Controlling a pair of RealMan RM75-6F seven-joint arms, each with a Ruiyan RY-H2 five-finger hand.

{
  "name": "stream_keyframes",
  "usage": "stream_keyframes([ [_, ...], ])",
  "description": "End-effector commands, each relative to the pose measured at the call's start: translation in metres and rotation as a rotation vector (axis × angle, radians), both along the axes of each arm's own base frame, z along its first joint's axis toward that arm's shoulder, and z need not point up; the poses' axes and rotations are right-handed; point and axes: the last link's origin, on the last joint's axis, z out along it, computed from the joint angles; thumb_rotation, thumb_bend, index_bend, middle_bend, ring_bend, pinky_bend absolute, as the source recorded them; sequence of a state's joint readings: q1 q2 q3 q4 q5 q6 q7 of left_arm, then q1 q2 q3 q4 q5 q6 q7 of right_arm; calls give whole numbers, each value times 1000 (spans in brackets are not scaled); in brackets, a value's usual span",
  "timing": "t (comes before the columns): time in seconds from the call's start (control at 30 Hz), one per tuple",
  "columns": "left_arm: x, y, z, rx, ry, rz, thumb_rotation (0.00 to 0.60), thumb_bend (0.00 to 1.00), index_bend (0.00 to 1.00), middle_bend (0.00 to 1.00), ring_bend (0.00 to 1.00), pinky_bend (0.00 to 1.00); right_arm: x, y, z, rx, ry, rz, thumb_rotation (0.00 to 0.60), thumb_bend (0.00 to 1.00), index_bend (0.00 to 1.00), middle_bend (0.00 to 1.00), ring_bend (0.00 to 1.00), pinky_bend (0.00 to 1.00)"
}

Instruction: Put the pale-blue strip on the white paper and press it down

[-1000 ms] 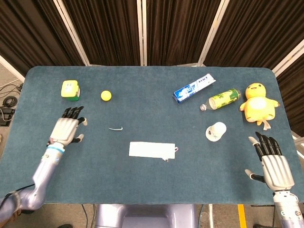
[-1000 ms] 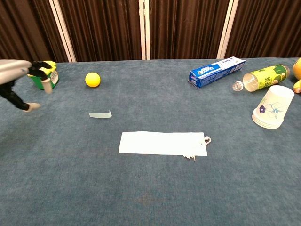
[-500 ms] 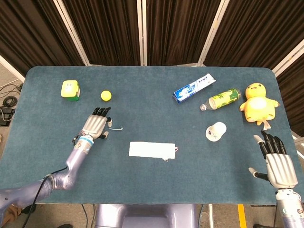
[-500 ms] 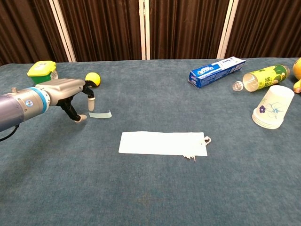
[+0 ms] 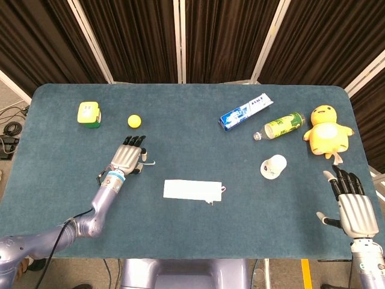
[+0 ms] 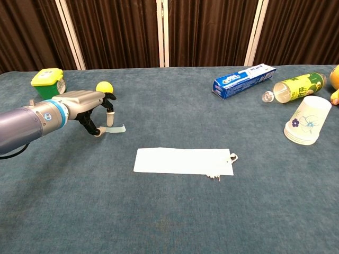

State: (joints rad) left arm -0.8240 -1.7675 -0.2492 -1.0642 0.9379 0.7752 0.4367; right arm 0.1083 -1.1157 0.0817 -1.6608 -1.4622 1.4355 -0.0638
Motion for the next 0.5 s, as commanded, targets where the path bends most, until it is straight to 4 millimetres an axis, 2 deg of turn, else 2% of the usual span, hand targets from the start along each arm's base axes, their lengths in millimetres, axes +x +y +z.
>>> stream_keyframes([
  [0.03, 2, 0, -2, -6, -3, 11, 600, 438, 489, 0, 0, 0, 0, 0, 0, 0, -3, 1, 600, 0, 132, 0, 0, 0],
  [0.33, 6, 0, -4, 4, -2, 13, 600, 440, 594, 0, 0, 0, -1, 0, 4, -7, -11, 0, 600, 0, 132, 0, 0, 0],
  [0.5, 12, -1, -3, 13, -5, -8, 600, 442, 608, 0, 0, 0, -1, 0, 4, -7, -13, 0, 600, 0, 132, 0, 0, 0],
])
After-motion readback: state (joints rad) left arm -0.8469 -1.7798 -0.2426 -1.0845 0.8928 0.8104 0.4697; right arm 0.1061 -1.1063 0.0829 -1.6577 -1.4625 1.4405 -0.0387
